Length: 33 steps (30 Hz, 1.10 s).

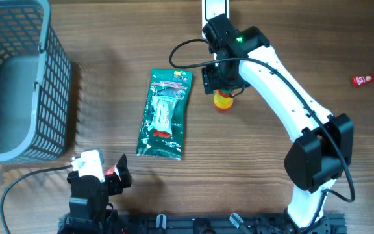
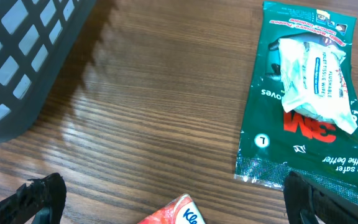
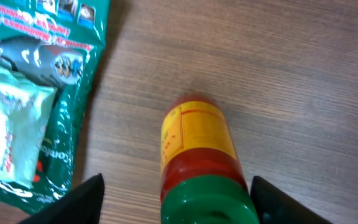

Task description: Scan the item barcode

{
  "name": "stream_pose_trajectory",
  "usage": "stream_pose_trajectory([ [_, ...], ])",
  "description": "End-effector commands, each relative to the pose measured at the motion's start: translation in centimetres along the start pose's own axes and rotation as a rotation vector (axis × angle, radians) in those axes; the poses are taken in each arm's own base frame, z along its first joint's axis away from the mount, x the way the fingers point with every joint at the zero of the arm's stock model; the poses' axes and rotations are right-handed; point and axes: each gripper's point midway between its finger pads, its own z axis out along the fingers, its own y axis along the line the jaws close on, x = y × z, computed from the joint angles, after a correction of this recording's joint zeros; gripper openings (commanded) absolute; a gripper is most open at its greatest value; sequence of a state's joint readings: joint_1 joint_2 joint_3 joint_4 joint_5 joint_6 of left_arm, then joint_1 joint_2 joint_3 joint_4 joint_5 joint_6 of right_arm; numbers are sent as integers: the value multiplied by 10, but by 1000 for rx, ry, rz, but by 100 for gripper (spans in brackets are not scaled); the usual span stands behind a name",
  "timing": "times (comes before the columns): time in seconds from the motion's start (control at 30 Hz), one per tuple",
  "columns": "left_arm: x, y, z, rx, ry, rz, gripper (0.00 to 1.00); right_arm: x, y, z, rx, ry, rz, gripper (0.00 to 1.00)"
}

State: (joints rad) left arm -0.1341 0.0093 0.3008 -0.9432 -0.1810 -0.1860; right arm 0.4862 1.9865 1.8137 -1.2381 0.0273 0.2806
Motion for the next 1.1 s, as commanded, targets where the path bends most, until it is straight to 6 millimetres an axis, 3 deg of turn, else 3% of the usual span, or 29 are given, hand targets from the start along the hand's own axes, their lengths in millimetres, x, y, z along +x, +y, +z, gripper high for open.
stream_pose_trajectory([
  [0.0,0,0,0,3,0,-10,100,5,-1,9,0,36,-44,67],
  [0.23,0,0,0,3,0,-10,100,7,-1,10,0,44,-97,46],
  [0.47,0,0,0,3,0,-10,100,5,8,5,-58,35,-292,43],
  [0.63,0,0,0,3,0,-10,100,2,29,-11,-177,-13,-570,43],
  [0.73,0,0,0,3,0,-10,100,3,30,-23,-187,-34,-706,44],
  [0.8,0,0,0,3,0,-10,100,2,28,-29,-172,-55,-756,54],
  [0.83,0,0,0,3,0,-10,100,1,25,-32,-151,-63,-761,67],
  [0.87,0,0,0,3,0,-10,100,-1,21,-34,-126,-70,-762,73],
  [1.07,0,0,0,3,0,-10,100,-6,14,-51,-78,-118,-741,88],
])
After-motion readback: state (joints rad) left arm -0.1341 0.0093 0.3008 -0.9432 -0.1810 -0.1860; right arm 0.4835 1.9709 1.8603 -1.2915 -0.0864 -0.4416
